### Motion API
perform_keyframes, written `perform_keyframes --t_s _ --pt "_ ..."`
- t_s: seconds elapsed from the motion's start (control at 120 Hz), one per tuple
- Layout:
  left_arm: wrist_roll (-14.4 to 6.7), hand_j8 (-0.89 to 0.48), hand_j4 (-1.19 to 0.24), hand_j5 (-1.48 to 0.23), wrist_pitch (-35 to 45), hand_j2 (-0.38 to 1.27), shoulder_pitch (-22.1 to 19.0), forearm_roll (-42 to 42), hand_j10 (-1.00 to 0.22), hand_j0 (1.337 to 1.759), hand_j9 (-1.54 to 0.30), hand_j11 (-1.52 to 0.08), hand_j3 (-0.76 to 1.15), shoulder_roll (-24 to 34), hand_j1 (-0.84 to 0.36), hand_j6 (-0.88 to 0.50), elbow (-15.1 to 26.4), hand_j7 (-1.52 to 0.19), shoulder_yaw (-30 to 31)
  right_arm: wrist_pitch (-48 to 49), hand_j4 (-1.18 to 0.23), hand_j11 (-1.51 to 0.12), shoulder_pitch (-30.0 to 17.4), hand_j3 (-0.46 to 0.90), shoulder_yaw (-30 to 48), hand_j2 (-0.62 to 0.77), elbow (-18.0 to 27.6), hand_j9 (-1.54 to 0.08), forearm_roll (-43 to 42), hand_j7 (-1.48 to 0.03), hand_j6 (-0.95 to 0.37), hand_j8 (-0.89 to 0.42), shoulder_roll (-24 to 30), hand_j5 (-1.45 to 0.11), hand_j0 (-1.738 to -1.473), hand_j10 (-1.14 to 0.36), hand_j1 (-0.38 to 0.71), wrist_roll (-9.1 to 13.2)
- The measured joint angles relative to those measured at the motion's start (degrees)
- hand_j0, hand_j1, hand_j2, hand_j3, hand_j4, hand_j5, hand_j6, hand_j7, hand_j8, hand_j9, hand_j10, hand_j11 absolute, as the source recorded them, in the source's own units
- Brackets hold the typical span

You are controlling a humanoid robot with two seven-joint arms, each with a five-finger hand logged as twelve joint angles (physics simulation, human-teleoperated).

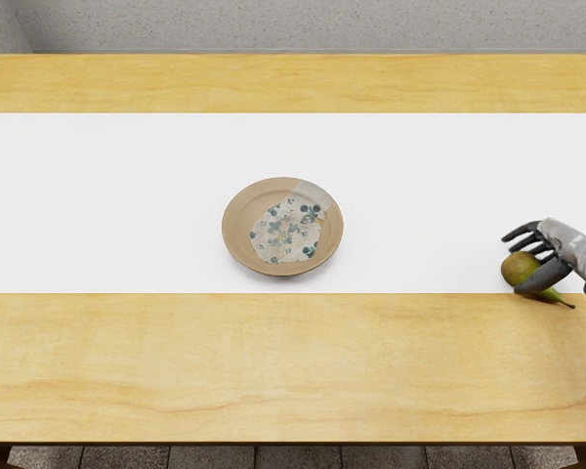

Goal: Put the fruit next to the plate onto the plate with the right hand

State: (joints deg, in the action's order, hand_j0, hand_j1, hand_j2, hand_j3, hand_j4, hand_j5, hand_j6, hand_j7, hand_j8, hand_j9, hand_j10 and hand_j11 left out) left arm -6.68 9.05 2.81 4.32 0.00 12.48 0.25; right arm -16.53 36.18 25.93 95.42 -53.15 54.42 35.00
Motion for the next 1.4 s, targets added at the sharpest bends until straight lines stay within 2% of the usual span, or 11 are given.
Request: perform_keyframes --t_s 0.058,0.283,0.375,0.533,0.6,0.792,0.817,0.875,1.025,1.158,1.4 --pt "0.0 0.0 0.0 -0.01 0.0 0.0 0.0 0.0 0.0 1.658 -0.01 -0.01 0.0 0.0 0.34 0.0 0.0 -0.01 0.0 0.0 -0.46 -0.6 0.0 0.0 0.0 -0.06 0.0 -0.6 0.0 -0.6 -0.47 -0.39 0.0 -0.6 -1.657 -0.46 0.19 0.0" --pt "0.0 0.0 0.0 -0.01 0.0 0.0 0.0 0.0 0.0 1.658 -0.01 -0.01 0.0 0.0 0.34 0.0 0.0 -0.01 0.0 0.1 -0.58 -0.77 0.0 0.0 0.0 0.1 0.0 -0.76 -0.1 -0.75 -0.44 -0.35 -0.1 -0.75 -1.654 -0.49 0.23 0.0" --pt "0.0 0.0 0.0 -0.01 0.0 0.0 0.0 0.0 0.0 1.658 -0.01 -0.01 0.0 0.0 0.34 0.0 0.0 -0.01 0.0 0.1 -0.63 -0.82 -0.1 0.0 0.0 0.21 0.0 -0.81 -0.2 -0.81 -0.47 -0.37 -0.1 -0.8 -1.653 -0.52 0.24 0.0" --pt "0.0 0.0 0.0 -0.01 0.0 0.0 0.0 0.0 0.0 1.658 -0.01 -0.01 0.0 0.0 0.34 0.0 0.0 -0.01 0.0 0.0 -0.73 -0.94 -0.3 0.0 0.1 0.45 -0.1 -0.92 -0.3 -0.92 -0.58 -0.5 -0.2 -0.9 -1.654 -0.61 0.24 0.0" --pt "0.0 0.0 0.0 -0.01 0.0 0.0 0.0 0.0 0.0 1.658 -0.01 -0.01 0.0 0.0 0.34 0.0 0.0 -0.01 0.0 0.0 -0.75 -0.97 -0.4 0.0 0.1 0.4 -0.1 -0.95 -0.3 -0.95 -0.58 -0.51 -0.5 -0.92 -1.653 -0.62 0.22 0.0" --pt "0.0 0.0 0.0 -0.01 0.0 0.0 0.0 0.0 0.0 1.658 -0.01 -0.01 0.0 0.0 0.34 0.0 0.0 -0.01 0.0 0.0 -0.78 -1.04 -0.4 0.0 0.6 0.42 -0.3 -1.0 0.2 -0.99 -0.56 -0.48 -1.3 -0.97 -1.653 -0.62 0.22 -0.1" --pt "0.0 0.0 0.0 -0.01 0.0 0.0 0.0 0.0 0.0 1.658 -0.01 -0.01 0.0 0.0 0.34 0.0 0.0 -0.01 0.0 0.2 -0.78 -1.04 -0.4 0.0 1.1 0.44 -0.3 -1.0 0.6 -1.0 -0.56 -0.48 -1.3 -0.98 -1.653 -0.62 0.23 -0.1" --pt "0.0 0.0 0.0 -0.01 0.0 0.0 0.0 0.0 0.0 1.658 -0.01 -0.01 0.0 0.0 0.34 0.0 0.0 -0.01 0.0 0.5 -0.77 -1.04 -0.3 0.0 2.5 0.38 -0.3 -1.01 1.1 -1.0 -0.57 -0.48 -1.4 -0.99 -1.653 -0.62 0.2 -0.1" --pt "0.0 0.0 0.0 -0.01 0.0 0.0 0.0 0.0 0.0 1.658 -0.01 -0.01 0.0 0.0 0.34 0.0 0.0 -0.01 0.0 1.1 -0.76 -1.05 0.5 0.0 6.6 0.41 -0.3 -1.03 3.0 -1.0 -0.57 -0.47 -2.1 -1.02 -1.654 -0.62 0.21 -0.1" --pt "0.0 0.0 0.0 -0.01 0.0 0.0 0.0 0.0 0.0 1.658 -0.01 -0.01 0.0 0.0 0.34 0.0 0.0 -0.01 0.0 2.4 -0.75 -1.05 3.8 0.0 8.3 0.44 -0.3 -1.03 6.0 -1.0 -0.56 -0.47 -2.9 -1.03 -1.654 -0.62 0.23 0.0" --pt "0.0 0.0 0.0 -0.01 0.0 0.0 0.0 0.0 0.0 1.658 -0.01 -0.01 0.0 0.0 0.34 0.0 0.0 -0.01 0.0 4.7 -0.74 -1.04 10.8 0.0 8.9 0.44 -0.8 -1.03 9.2 -1.0 -0.55 -0.45 -10.4 -1.05 -1.654 -0.62 0.23 0.0"
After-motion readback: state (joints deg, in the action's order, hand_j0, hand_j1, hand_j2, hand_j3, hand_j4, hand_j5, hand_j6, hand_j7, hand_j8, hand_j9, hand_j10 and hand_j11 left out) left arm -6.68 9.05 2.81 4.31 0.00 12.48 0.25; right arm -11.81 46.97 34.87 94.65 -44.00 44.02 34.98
